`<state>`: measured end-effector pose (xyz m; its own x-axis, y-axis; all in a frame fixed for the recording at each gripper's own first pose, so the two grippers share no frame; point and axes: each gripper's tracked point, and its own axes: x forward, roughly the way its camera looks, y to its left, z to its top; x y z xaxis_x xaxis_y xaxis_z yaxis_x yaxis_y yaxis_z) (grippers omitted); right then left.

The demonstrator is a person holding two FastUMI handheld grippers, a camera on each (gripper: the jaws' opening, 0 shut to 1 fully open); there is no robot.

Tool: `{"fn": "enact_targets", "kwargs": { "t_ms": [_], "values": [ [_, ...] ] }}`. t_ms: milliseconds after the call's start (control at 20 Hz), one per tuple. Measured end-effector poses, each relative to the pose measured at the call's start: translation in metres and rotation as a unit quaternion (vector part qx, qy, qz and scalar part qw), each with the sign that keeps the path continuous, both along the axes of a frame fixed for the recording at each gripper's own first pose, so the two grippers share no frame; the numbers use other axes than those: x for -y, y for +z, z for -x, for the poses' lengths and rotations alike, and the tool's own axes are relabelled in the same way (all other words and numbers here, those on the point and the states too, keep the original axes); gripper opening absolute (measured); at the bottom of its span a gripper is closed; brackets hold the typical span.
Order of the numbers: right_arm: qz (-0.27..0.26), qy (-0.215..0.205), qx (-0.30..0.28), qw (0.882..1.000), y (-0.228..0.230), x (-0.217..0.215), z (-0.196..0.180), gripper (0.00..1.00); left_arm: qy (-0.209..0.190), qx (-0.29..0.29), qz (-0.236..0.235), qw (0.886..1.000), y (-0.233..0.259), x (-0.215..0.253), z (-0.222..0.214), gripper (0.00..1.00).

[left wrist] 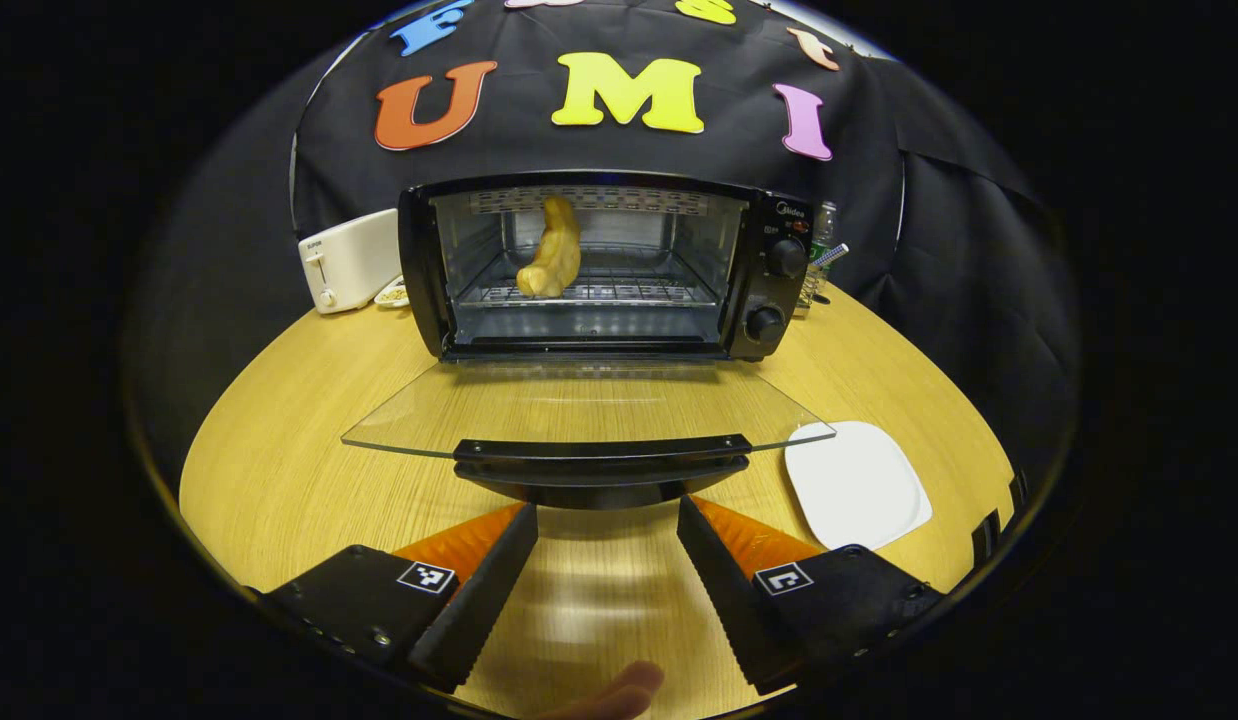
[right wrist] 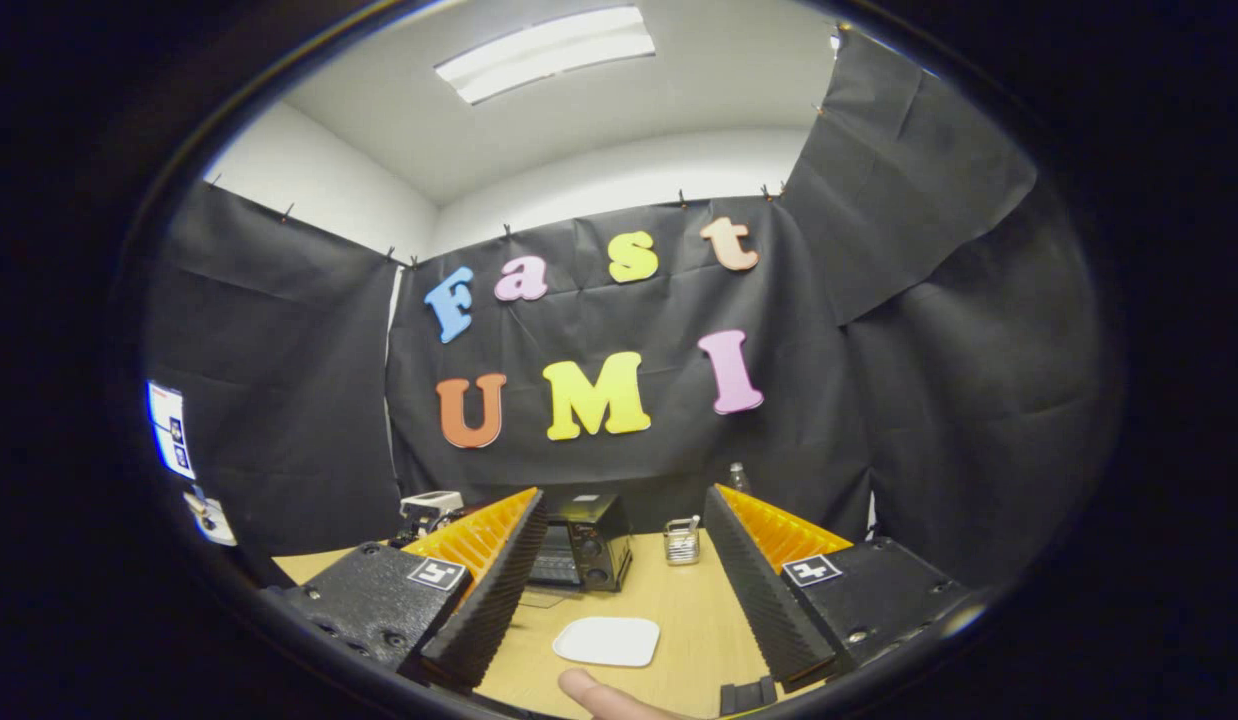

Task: Open the electric oven with the left hand, put the food in, and close the electric oven.

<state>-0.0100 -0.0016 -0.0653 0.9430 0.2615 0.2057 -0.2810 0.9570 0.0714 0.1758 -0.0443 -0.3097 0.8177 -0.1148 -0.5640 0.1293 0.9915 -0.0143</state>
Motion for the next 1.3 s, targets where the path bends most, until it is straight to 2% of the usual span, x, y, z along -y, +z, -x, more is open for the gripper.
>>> {"fn": "enact_targets", "kwargs": {
  "t_ms": [400, 650, 1000, 1100, 1300],
  "values": [
    [-0.001, -0.007, -0.007, 1.0, -0.003, 0.006, -0.006, 0.96, -0.004, 0.056, -0.025, 0.998, 0.052, 0.0, -0.019, 0.93],
    [0.004, -0.016, -0.007, 1.0, -0.004, 0.006, -0.006, 0.96, 0.011, 0.117, -0.005, 0.993, 0.101, -0.012, -0.036, 0.94],
    [0.001, -0.017, -0.016, 1.0, -0.009, 0.005, -0.011, 0.96, 0.033, 0.203, 0.033, 0.978, 0.167, -0.041, 0.005, 0.93],
    [0.0, -0.017, -0.022, 1.0, -0.013, 0.003, -0.013, 0.96, 0.011, 0.195, 0.042, 0.98, 0.159, -0.038, 0.007, 0.93],
    [0.011, -0.017, -0.023, 1.0, -0.014, 0.0, -0.013, 0.96, 0.009, 0.134, 0.032, 0.99, 0.109, -0.035, -0.019, 0.94]
  ]
}}
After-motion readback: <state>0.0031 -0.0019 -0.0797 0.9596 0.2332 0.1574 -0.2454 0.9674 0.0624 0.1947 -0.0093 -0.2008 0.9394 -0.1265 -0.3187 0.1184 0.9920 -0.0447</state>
